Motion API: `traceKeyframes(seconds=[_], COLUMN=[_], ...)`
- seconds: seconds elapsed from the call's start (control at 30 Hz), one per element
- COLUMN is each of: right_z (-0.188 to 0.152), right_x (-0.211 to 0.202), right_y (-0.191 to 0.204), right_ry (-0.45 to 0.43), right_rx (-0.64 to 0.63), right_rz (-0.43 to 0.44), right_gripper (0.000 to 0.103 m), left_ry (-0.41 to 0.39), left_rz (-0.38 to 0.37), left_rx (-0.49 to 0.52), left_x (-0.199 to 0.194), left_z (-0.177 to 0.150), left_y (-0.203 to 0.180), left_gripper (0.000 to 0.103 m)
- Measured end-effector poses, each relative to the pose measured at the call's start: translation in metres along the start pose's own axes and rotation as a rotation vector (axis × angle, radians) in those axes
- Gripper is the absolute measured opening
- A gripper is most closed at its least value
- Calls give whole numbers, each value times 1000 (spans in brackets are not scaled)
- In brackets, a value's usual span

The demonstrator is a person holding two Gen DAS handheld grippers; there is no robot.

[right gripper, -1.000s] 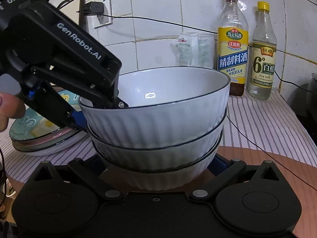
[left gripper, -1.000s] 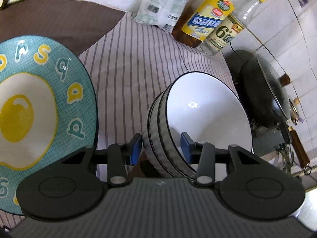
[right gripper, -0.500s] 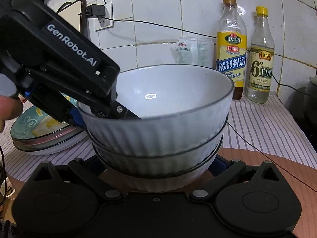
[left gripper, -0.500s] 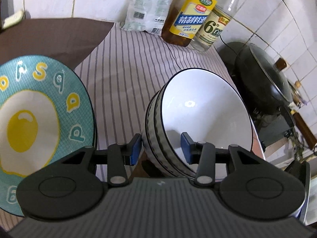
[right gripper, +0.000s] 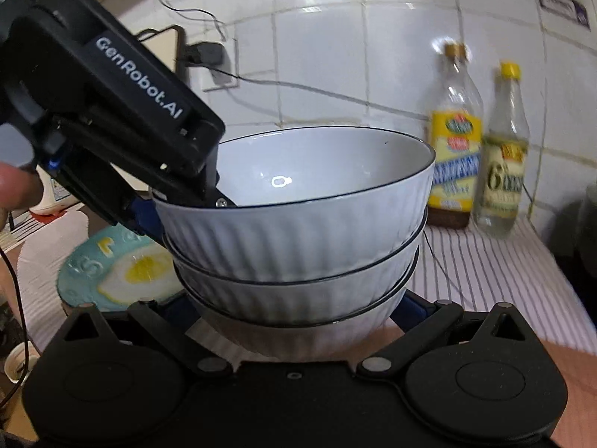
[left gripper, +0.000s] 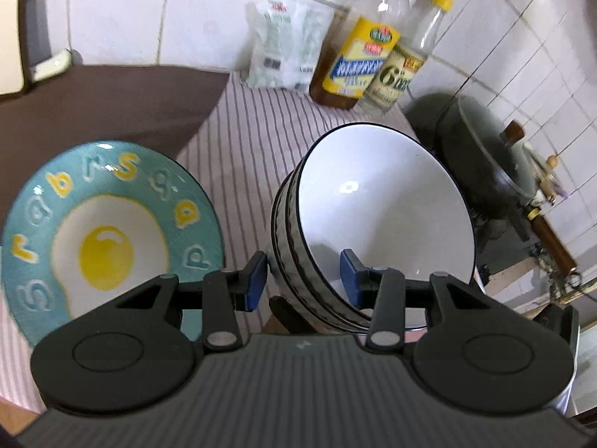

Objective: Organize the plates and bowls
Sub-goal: 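Carry the bowl stack over the teal plate stack with the left tool, then lower the bowl stack onto the teal plate and open the left tool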

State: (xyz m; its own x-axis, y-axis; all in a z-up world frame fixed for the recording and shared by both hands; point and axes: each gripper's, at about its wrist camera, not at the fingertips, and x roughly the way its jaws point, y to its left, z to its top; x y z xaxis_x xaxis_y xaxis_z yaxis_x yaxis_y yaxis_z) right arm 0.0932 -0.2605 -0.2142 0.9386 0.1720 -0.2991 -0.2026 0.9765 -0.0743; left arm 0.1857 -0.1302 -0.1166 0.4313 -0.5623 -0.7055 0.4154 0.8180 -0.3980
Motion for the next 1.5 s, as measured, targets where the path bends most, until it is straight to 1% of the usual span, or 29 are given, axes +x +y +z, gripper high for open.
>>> traceKeyframes(seconds=[0.17, 0.23, 0.33, 0.47, 0.57, 0.67, 0.9, 1.13, 1.33, 1.5], right_z=[28, 40, 59, 75, 76, 71, 49, 27, 21, 19], right_x=[-1, 0, 5, 19, 27, 40, 63, 75, 84, 91], right_y=[23, 34, 55, 78, 97, 111, 121, 122, 120, 124], right_ry=[-33, -44, -54, -59, -44, -13, 58, 101, 133, 152], right_rx=[-46, -60, -77, -90, -93, -89, -90, -97, -96, -99], right_rz=[29, 50, 82, 130, 156, 176, 183, 167, 154, 145], right_gripper=[103, 103, 103, 103, 103, 103, 103, 103, 103, 103], left_ry=[-41, -52, -89, -119, -128, -117, -61, -27, -7, -5], left_rz=[7, 20, 51, 90, 113, 132, 138, 128, 134, 142], left_rx=[-24, -45, -48, -70, -94, -116, -150, -147, -144, -142], left_x=[-39, -56, -82, -109, -118, -117, -90, -62, -47, -40], left_z=[4, 7, 10, 11, 8, 5, -6, -12, -13, -13], left_y=[17, 25, 38, 62, 83, 104, 137, 144, 146, 147], left_gripper=[41, 40, 40, 40, 40, 40, 41, 41, 40, 40])
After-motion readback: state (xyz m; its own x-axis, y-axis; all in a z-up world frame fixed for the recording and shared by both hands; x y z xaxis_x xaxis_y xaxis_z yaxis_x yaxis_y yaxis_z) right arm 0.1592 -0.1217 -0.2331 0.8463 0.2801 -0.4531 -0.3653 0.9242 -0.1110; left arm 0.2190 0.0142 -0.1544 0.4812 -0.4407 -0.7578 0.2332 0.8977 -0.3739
